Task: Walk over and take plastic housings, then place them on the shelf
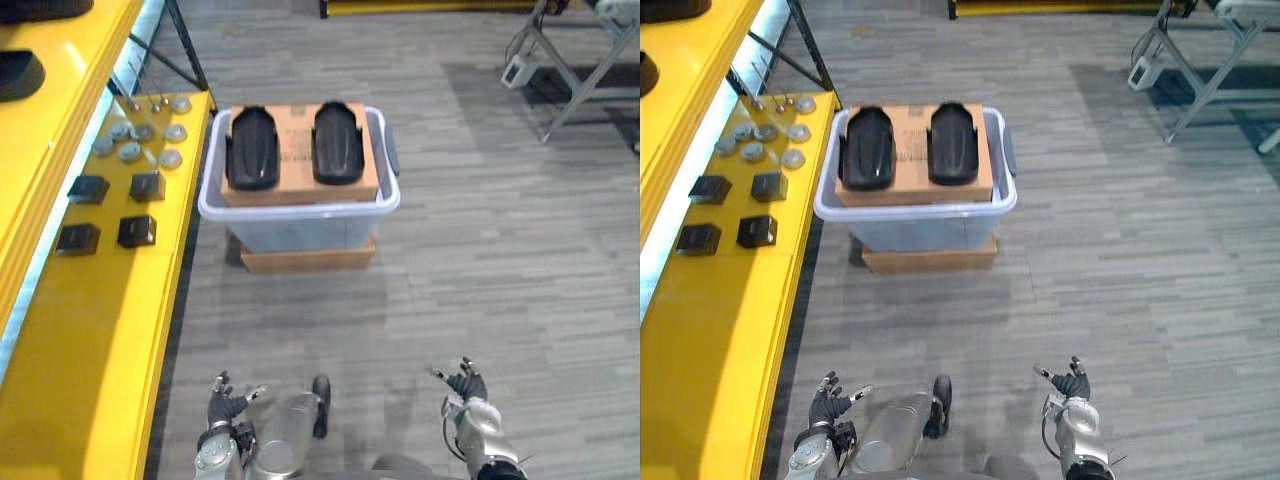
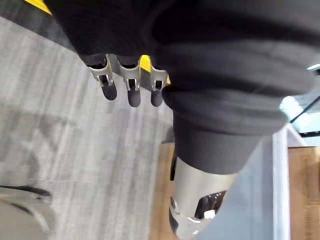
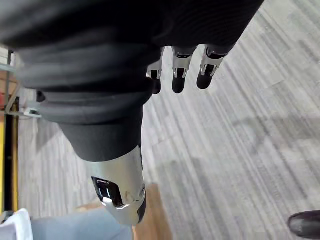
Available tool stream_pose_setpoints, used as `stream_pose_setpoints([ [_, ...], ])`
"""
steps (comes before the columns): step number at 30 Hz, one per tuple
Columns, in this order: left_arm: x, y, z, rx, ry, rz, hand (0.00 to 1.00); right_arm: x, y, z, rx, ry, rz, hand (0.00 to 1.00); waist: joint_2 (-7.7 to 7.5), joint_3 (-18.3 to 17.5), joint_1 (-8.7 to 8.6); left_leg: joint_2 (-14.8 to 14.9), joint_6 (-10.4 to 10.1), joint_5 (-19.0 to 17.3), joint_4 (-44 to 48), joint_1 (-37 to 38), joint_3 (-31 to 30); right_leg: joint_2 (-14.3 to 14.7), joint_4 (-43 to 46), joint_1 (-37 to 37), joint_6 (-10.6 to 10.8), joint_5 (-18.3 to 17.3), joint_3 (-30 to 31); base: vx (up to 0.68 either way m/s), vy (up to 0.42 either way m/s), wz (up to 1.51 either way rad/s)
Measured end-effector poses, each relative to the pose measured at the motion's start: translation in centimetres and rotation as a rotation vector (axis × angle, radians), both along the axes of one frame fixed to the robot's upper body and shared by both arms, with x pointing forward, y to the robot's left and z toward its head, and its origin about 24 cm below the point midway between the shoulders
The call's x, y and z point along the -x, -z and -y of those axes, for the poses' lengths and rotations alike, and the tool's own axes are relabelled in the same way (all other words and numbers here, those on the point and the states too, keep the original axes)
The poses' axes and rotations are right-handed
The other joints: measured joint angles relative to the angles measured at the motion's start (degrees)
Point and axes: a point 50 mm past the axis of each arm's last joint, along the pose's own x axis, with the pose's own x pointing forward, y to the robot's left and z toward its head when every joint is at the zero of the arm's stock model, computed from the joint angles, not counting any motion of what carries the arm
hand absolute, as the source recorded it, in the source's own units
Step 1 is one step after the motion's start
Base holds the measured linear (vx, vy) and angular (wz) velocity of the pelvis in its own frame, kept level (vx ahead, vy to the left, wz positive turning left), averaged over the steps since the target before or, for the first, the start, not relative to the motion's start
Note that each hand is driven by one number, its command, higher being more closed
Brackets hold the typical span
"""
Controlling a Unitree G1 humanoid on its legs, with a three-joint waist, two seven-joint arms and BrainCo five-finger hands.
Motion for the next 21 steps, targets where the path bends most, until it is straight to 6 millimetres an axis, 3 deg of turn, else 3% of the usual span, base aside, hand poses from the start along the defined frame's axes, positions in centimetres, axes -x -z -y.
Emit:
stream_pose_setpoints([
  [4,-0.4,-0.1,0.1,0.007,-0.001,0.008,0.00,-0.1,0.0,-0.6,-0.014,-0.003,0.006,0.00,-0.46,-0.4,-1.16,1.1,-1.9,-2.1,-3.1,6.7,-3.1,-0.9,-16.8,-6.7,0.6,-0.7,-1.6,0.41,-0.038,0.60],
  [6,0.3,0.4,0.0,0.010,-0.007,-0.020,0.00,0.2,0.3,-0.7,-0.019,-0.001,-0.011,0.00,-0.45,-1.0,-1.25,1.3,-3.7,-3.2,-4.3,8.9,-4.0,0.3,-30.0,-6.5,0.4,3.1,0.4,0.35,-0.114,0.40],
  [7,0.8,0.7,0.0,0.010,-0.011,-0.038,0.00,0.8,0.6,-0.8,-0.025,0.003,-0.032,0.00,-2.35,-2.7,-1.24,1.0,-5.2,-4.5,-4.8,10.1,-4.0,0.3,-36.0,-6.3,-1.5,10.5,1.3,0.40,-0.182,0.63],
  [8,1.4,1.2,-0.2,0.014,-0.021,-0.071,0.00,1.4,1.0,-0.6,-0.024,0.010,-0.056,0.00,-1.62,-3.7,-1.19,2.2,-6.3,-5.9,-4.7,11.0,-5.3,0.8,-36.0,-5.4,-3.4,13.5,0.2,0.43,-0.193,0.55],
  [10,2.0,1.6,0.4,0.034,-0.030,-0.090,0.00,1.7,1.1,-0.5,-0.024,0.013,-0.066,0.00,0.41,-5.3,-1.27,5.1,-7.2,-6.3,-2.2,10.3,-5.7,2.9,-39.1,-3.2,-4.7,12.6,-2.1,0.44,-0.213,0.40],
  [11,2.1,1.6,0.7,0.047,-0.038,-0.091,0.00,1.4,1.0,-0.5,-0.021,0.008,-0.055,0.00,1.61,-5.1,-1.38,6.5,-7.7,-6.5,4.6,7.6,-5.3,3.9,-40.9,-1.1,-5.3,11.9,-3.6,0.48,-0.268,0.44],
  [12,2.0,1.6,0.9,0.054,-0.037,-0.088,0.00,1.5,1.0,-0.6,-0.022,0.007,-0.057,0.00,2.05,-5.1,-1.40,7.3,-8.4,-6.1,9.6,5.7,-4.6,4.5,-42.0,0.2,-5.6,11.7,-4.0,0.42,-0.246,0.43],
  [13,2.1,1.7,1.2,0.064,-0.039,-0.090,0.00,1.3,1.0,-0.9,-0.026,-0.005,-0.053,0.00,2.71,-4.8,-0.99,11.2,-11.2,-4.5,23.9,-0.4,-1.0,6.1,-45.0,5.1,-6.8,11.1,-4.6,0.40,-0.190,0.19],
  [15,2.3,1.8,1.2,0.062,-0.041,-0.095,0.00,1.4,1.0,-1.1,-0.033,-0.003,-0.053,0.00,2.50,-4.8,-0.89,13.2,-10.7,-5.0,25.7,-2.1,1.0,6.3,-45.9,7.4,-7.3,10.7,-4.7,0.29,-0.104,-0.04],
  [19,1.8,1.6,1.3,0.066,-0.035,-0.082,0.00,0.5,0.5,-0.5,-0.023,0.018,-0.018,0.00,1.84,-4.6,-0.37,13.9,-10.9,-4.8,9.8,-5.4,0.7,5.1,-48.4,10.1,-6.9,10.8,-2.3,0.20,0.000,-0.27],
  [20,1.4,1.5,1.4,0.066,-0.030,-0.071,0.00,0.7,0.5,0.0,-0.016,0.038,-0.021,0.00,1.92,-4.6,-0.18,13.3,-12.0,-3.6,3.4,-5.6,-1.3,4.4,-48.4,10.5,-5.9,10.3,-1.8,0.19,0.171,-0.13],
  [21,1.3,1.4,1.5,0.067,-0.028,-0.069,0.00,1.2,0.7,0.4,-0.011,0.055,-0.032,0.00,2.35,-4.8,-0.18,13.2,-11.7,-0.7,0.0,-5.5,-2.3,4.4,-48.3,10.7,-5.0,9.8,-1.7,0.17,0.197,-0.11],
])
